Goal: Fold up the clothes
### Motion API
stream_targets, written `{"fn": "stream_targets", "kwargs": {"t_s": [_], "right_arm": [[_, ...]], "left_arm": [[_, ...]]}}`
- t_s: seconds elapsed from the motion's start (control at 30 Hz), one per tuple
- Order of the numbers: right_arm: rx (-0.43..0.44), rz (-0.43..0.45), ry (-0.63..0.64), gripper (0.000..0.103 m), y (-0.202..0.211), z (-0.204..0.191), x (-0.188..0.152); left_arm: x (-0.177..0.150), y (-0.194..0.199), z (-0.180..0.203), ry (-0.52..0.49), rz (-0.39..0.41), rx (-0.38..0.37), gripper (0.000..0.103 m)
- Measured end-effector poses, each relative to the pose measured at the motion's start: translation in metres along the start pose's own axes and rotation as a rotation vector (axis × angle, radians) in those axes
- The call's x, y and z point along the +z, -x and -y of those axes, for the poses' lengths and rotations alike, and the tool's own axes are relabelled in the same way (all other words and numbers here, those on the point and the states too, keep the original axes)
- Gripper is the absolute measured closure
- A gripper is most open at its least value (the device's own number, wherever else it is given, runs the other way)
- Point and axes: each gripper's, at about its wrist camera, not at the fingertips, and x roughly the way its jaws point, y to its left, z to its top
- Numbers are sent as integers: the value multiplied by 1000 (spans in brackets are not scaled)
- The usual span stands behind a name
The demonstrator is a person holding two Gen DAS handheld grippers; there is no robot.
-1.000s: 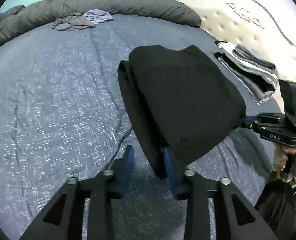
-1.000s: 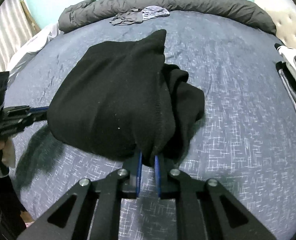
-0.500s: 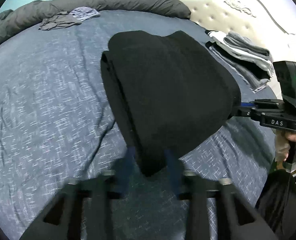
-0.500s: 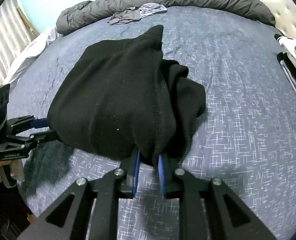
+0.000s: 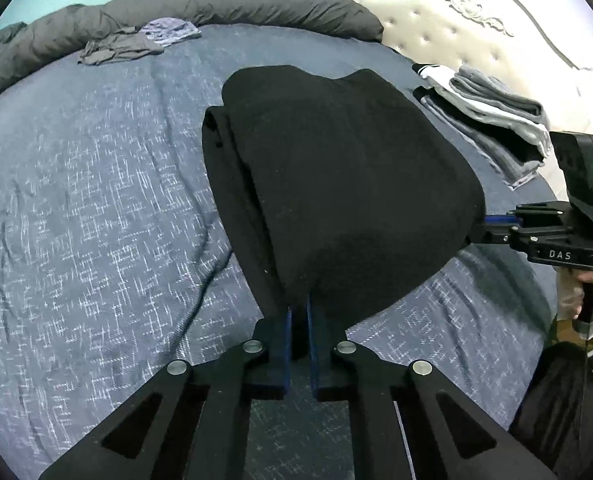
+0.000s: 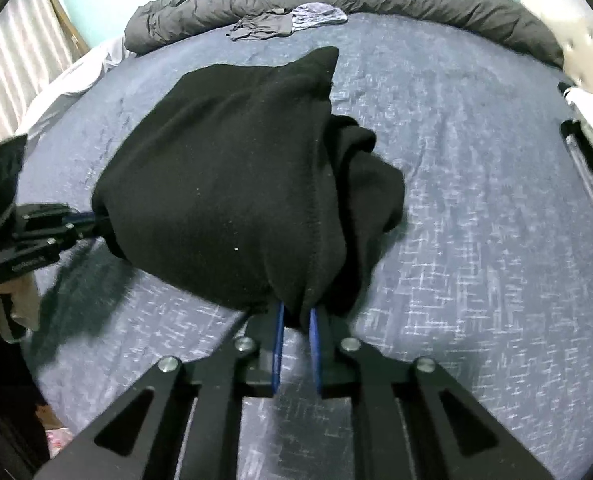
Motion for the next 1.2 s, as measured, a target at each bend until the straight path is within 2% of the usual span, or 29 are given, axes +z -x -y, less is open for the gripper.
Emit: {"fn": "stream_targets", "kwargs": {"t_s": [0.13, 0.17, 0.37, 0.47, 0.6, 0.7, 0.8, 0.93, 1.07, 1.2], "right_arm": [[-45, -23, -13, 81, 13, 3, 11], [-67, -16, -22, 81, 20, 3, 15], [-28, 104, -96, 81, 55, 0, 48], [-6, 129, -83, 81, 52, -14, 67], [32, 116, -83, 81, 31, -24, 84], [31, 97, -54, 81, 8, -26, 89], [-12, 104, -20, 81, -7, -26, 92], [-2, 97, -7, 81, -25, -14, 99], [37, 80, 13, 81, -41, -5, 101], [40, 65, 33, 82, -57, 1, 96]], "left_arm": [[1, 6, 0, 23, -8, 8, 89], [2, 8, 0, 26, -8, 16, 85], [5, 37, -10, 79, 68, 55, 63], [15, 48, -15, 115, 108, 48, 62], [32, 45, -12, 148, 128, 37, 62], [48, 29, -1, 126, 106, 58, 62], [66, 10, 11, 80, 87, 93, 61], [83, -17, 13, 42, 39, 128, 57], [88, -39, 6, 45, 3, 155, 57], [85, -51, 1, 78, -21, 147, 55]]}}
